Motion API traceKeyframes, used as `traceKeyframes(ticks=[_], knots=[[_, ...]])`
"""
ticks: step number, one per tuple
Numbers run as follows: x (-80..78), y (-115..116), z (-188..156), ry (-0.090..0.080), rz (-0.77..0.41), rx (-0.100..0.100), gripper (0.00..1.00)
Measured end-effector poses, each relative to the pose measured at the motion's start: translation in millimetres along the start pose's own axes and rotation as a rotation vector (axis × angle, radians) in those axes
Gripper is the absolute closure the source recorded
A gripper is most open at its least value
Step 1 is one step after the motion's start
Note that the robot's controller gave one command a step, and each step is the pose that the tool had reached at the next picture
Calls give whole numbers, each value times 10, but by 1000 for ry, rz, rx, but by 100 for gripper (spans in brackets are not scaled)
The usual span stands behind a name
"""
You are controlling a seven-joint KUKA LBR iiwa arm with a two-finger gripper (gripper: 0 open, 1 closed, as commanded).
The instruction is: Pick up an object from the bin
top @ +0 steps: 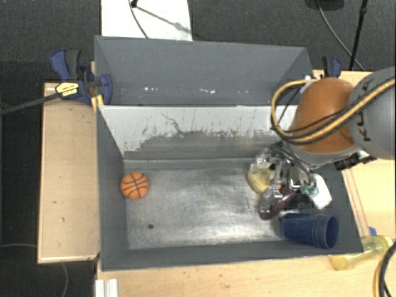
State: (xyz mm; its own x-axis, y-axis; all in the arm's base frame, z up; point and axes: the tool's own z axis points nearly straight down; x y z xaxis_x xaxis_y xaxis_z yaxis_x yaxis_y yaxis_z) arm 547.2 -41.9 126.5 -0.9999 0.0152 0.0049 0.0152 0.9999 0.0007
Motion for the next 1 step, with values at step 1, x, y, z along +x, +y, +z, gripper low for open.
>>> traceKeyframes(ticks=[1], knots=[[-20,0,-40,-8,-1,1,0]])
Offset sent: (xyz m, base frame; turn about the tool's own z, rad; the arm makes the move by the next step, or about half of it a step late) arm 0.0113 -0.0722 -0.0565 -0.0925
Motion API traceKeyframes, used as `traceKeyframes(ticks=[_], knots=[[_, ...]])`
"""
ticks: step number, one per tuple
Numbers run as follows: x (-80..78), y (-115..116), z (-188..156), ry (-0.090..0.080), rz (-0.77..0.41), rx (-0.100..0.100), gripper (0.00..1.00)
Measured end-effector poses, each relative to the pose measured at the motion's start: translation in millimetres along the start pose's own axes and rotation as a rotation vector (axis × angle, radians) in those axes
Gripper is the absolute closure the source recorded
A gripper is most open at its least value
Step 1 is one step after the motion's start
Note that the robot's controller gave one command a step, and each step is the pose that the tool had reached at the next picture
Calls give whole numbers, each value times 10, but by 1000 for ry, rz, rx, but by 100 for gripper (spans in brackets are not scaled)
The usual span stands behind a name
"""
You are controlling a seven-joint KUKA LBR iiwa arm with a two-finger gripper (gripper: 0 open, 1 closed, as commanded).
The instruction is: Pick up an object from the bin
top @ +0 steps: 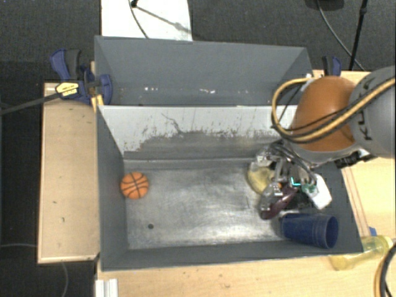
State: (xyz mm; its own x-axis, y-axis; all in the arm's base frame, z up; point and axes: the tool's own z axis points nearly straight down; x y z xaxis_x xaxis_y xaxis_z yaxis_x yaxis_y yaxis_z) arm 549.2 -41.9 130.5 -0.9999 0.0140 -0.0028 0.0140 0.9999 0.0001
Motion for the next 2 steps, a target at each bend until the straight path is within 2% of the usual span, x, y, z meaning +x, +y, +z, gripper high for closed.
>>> traceKeyframes(ticks=[1,2], knots=[[-241,-531,470,-36,-104,-25,100],[-240,-532,470,-36,-104,-25,100]])
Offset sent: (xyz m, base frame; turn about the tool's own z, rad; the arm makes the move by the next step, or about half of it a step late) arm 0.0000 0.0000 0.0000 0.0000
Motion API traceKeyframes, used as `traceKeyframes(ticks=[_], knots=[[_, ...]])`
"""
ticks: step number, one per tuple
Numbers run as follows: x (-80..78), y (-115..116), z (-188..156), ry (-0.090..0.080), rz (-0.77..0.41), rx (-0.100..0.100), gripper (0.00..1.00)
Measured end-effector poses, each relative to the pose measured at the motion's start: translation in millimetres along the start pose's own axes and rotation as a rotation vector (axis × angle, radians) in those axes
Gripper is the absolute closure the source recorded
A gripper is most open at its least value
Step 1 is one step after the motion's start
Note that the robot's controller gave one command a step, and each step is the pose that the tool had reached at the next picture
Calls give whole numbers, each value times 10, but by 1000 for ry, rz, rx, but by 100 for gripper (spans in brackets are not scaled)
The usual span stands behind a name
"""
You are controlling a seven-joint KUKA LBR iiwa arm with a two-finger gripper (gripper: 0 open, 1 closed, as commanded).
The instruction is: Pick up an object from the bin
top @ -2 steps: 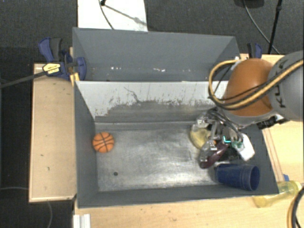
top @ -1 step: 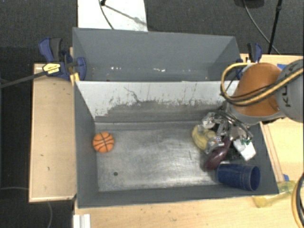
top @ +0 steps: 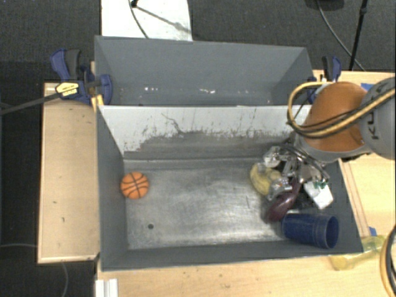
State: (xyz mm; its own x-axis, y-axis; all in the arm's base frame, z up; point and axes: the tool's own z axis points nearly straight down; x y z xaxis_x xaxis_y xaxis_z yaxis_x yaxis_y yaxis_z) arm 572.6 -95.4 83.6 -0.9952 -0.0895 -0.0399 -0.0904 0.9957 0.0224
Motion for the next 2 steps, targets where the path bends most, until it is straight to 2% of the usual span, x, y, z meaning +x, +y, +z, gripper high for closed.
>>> traceKeyframes(ticks=[1,2], knots=[[-106,97,-336,32,17,15,100],[3,-237,-593,29,-18,12,0]])
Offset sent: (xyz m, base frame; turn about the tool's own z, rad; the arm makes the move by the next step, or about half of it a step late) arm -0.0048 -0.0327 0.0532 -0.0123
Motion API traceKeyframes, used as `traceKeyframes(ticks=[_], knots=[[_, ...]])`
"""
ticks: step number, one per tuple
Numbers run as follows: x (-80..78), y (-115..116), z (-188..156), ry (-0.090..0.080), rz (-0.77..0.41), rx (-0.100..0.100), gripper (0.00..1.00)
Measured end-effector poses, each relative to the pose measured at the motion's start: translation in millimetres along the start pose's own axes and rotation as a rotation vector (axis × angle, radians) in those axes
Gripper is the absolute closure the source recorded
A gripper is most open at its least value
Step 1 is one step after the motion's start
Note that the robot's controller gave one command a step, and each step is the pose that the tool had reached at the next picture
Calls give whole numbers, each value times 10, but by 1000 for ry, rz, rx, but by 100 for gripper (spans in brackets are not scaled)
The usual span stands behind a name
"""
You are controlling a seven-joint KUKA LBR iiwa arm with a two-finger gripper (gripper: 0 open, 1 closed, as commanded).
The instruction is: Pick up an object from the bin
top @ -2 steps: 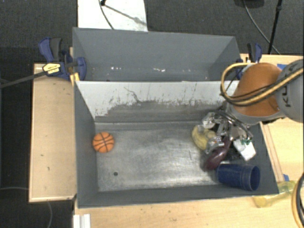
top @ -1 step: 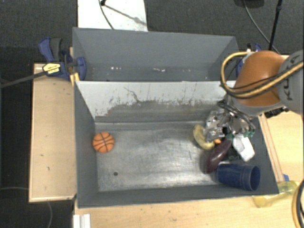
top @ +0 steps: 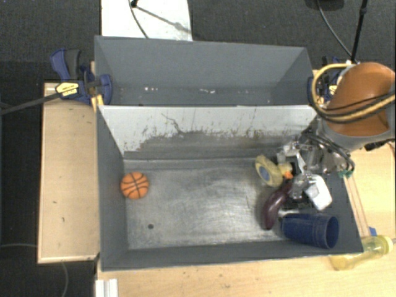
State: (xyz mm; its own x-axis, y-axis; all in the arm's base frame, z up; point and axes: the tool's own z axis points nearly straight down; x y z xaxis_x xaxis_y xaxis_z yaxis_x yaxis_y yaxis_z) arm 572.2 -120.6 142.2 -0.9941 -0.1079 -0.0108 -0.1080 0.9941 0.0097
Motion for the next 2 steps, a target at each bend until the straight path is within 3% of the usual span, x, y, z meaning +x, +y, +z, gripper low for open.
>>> traceKeyframes(ticks=[1,2], knots=[[4,-52,-12,-2,4,8,100],[4,-52,-12,-2,4,8,100]])
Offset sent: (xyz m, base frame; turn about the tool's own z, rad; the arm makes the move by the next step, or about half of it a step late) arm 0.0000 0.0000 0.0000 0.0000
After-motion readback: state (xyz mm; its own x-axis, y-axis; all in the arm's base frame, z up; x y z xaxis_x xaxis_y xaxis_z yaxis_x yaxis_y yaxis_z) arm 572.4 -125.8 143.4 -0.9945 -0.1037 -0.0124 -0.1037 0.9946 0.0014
